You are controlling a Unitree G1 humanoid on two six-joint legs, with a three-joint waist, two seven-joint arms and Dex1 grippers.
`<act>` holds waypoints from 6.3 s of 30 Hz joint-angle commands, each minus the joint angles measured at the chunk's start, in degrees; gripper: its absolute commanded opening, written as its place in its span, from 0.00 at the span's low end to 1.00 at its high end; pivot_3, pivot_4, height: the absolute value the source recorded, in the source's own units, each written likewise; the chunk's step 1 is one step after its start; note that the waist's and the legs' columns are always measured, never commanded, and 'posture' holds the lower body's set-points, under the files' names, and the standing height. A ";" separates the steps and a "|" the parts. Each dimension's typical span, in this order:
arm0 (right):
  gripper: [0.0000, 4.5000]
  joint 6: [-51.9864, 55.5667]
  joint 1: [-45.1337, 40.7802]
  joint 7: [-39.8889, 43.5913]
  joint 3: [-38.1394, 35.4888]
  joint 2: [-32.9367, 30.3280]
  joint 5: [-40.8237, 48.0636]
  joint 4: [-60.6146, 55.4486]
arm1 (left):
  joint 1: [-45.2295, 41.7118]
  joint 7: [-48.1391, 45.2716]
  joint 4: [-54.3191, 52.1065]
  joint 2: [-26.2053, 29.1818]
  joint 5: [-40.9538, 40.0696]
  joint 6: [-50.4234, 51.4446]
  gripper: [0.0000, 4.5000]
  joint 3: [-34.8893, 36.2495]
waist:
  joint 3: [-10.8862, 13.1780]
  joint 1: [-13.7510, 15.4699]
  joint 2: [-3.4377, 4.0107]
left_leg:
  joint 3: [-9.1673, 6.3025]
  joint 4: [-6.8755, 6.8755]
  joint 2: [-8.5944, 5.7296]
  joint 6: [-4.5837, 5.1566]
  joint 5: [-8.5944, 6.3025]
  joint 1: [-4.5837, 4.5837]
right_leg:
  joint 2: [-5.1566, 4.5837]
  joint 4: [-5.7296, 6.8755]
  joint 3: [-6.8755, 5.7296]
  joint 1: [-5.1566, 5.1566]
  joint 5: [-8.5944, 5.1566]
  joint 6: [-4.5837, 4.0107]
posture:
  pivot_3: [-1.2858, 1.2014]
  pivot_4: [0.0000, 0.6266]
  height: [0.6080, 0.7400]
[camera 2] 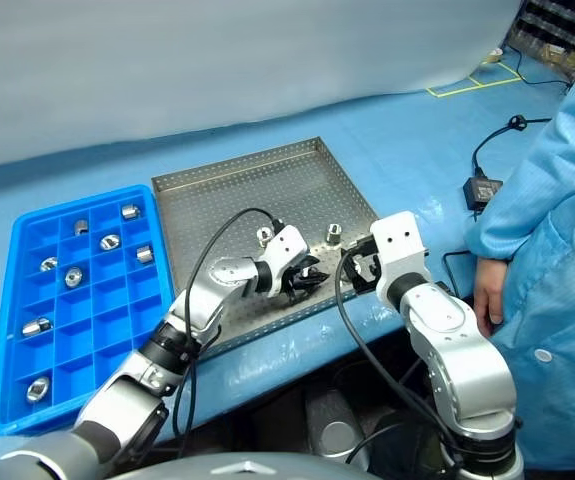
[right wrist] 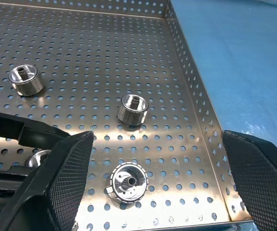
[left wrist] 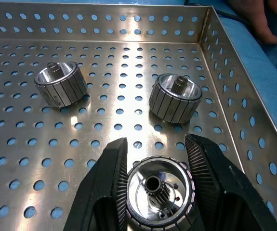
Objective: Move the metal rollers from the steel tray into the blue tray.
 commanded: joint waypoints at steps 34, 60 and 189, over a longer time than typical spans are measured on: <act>1.00 -21.79 -11.05 18.44 14.53 -1.56 5.12 21.68 | 30.90 27.04 -57.87 12.70 -2.02 36.45 0.35 34.43 | 0.10 18.68 -0.18 | 0.00 0.14 -0.08 0.11 -0.01 -0.08 | -0.21 -0.06 -0.28 -0.01 0.01 -0.61 | 0.57 0.24 1.00; 1.00 -17.29 -21.16 4.78 10.14 6.40 -1.49 33.63 | 31.13 16.55 -53.46 14.30 -8.46 17.02 0.76 21.82 | 0.10 18.61 -0.17 | -0.06 0.10 -0.05 0.06 0.03 -0.11 | -0.28 -0.04 -0.64 -0.01 -0.01 -0.87 | 0.56 0.24 1.00; 0.82 -9.24 -8.97 1.61 12.54 11.07 -5.80 27.09 | 29.38 17.69 -48.26 13.51 -12.73 12.19 0.77 21.59 | 0.22 17.95 0.10 | -0.98 -0.36 0.01 -0.38 0.16 -0.24 | 0.21 0.00 -1.34 -0.01 -0.32 -1.19 | 0.55 0.24 1.00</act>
